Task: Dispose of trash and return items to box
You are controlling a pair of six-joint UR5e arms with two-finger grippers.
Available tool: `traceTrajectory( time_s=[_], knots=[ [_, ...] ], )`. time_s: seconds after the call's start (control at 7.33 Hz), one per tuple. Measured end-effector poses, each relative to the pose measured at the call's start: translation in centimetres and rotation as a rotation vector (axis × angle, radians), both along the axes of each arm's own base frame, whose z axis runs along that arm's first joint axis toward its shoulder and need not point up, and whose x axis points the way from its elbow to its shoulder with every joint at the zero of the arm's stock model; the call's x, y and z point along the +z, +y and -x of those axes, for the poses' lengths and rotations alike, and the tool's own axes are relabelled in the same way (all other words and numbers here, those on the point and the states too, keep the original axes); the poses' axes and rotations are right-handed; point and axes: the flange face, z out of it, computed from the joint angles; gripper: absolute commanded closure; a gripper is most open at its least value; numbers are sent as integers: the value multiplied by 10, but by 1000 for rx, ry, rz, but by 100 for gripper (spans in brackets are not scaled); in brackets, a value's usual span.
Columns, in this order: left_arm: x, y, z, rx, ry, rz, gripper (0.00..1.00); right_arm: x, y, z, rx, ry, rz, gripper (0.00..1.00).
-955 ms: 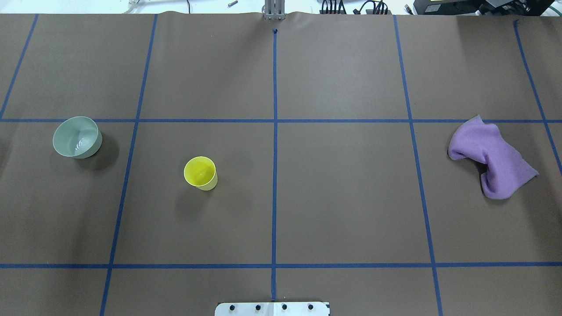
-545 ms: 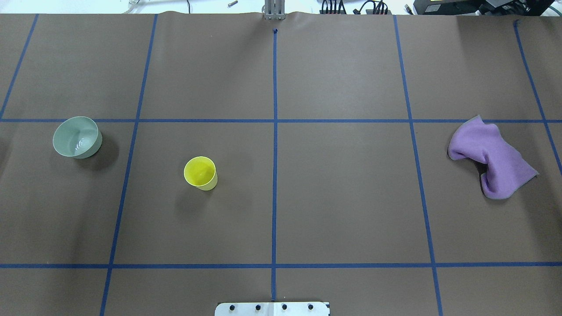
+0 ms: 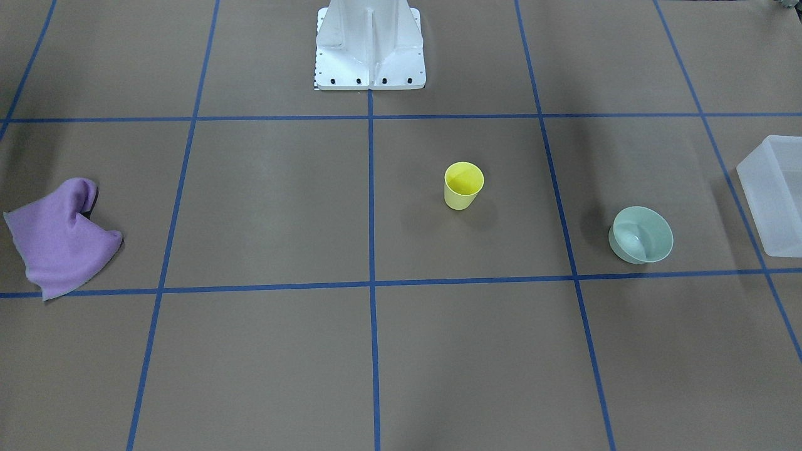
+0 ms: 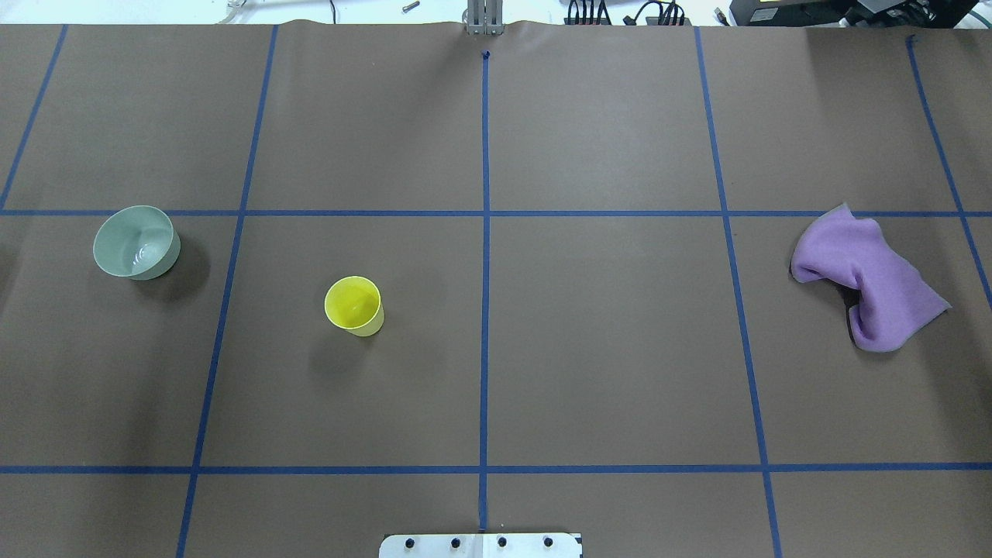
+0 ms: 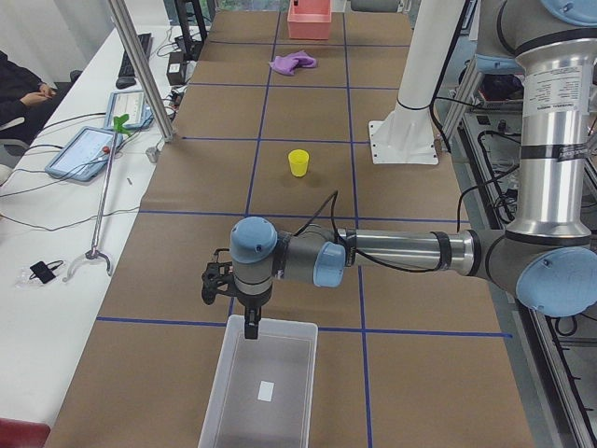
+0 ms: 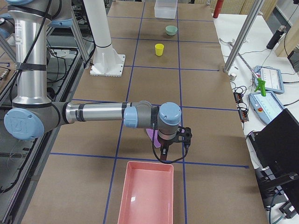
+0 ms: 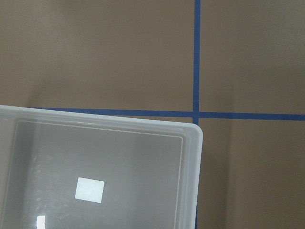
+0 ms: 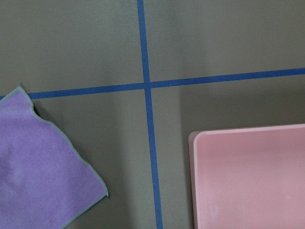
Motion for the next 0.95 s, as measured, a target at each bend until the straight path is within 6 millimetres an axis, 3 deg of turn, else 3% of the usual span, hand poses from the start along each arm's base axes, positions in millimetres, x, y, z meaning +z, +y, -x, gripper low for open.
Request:
traceTrajectory(
  time_s=[0.55,0.95],
  knots=[
    [-10,-4,0,-3,-5,-53,1,-14,0,0,-1,0,-30,0],
    [-13,-4,-1,-12,0,-53,1,-11,2,1,1,2,-28,0]
  ],
)
